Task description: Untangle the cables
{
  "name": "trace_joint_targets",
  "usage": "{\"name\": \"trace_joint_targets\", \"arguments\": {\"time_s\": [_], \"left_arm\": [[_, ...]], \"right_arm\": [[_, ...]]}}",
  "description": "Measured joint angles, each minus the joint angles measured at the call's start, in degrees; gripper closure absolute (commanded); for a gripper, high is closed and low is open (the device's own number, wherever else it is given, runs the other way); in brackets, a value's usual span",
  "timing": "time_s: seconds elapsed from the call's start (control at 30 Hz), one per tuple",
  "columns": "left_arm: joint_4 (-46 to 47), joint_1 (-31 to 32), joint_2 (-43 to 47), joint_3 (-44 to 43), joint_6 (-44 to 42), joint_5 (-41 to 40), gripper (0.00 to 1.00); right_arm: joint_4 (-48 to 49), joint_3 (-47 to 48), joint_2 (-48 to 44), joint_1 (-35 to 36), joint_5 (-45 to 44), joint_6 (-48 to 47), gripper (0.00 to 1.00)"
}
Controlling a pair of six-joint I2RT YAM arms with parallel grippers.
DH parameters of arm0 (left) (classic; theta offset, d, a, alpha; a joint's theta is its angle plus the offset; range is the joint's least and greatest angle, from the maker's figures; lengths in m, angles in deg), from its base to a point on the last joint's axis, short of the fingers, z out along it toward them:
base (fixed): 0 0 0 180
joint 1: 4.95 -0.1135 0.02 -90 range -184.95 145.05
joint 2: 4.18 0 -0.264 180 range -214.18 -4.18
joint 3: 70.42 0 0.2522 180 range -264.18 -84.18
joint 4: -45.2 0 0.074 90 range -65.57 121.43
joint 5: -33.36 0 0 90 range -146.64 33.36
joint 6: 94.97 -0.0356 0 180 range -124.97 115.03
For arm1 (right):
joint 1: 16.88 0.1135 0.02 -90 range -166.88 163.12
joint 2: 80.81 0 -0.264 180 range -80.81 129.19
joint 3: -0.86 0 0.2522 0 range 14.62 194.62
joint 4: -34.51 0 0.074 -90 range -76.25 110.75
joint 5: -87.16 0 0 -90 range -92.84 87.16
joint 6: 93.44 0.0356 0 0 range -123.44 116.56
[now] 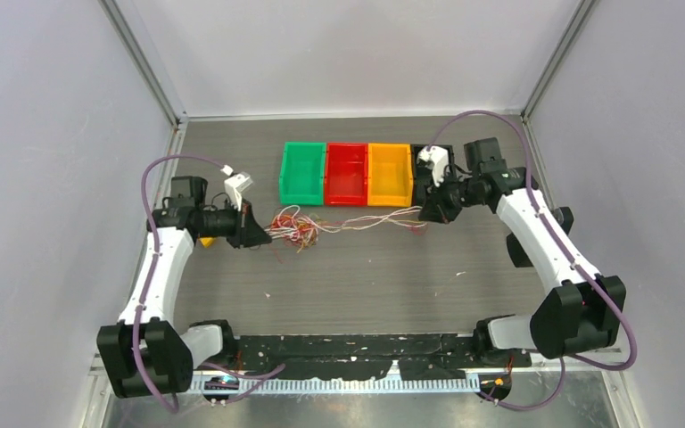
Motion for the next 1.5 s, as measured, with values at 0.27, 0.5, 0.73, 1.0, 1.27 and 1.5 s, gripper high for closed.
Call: {"name": "trace_joint_targets", "arguments": {"time_s": [0.27,0.5,0.73,1.0,1.27,1.5], "left_arm": [[-9.9,-6.7,-4.9,-1.2,-12.0,-2.8,1.0],[-12.3,-15.0,-8.2,-1.4,-19.1,-11.0,1.0],[-19.1,-16.8,-7.8,-3.1,-27.8,-8.9,1.0],[-16.8,-12.3,-0.7,1.6,-32.7,-10.6,1.0],[-11.9,5.5,0.6,4.1,-28.7,-15.4,0.01],[-2.8,10.3,1.8,4.7,-14.5,-13.2,0.14]], "right_arm": [[-4.5,-0.5,-4.0,-12.2,-0.5,-2.8,0.95],[-9.4,1.4,-4.6,-22.7,-2.5,-6.2,0.95],[-12.3,1.4,-4.5,-24.9,-4.9,-10.3,0.95],[-13.0,-2.2,-2.4,-28.0,-9.8,-15.8,0.95],[-15.6,-2.6,1.1,-14.4,-14.5,-17.4,0.06],[-16.3,2.9,4.2,-6.5,-7.6,-10.5,0.06]]}}
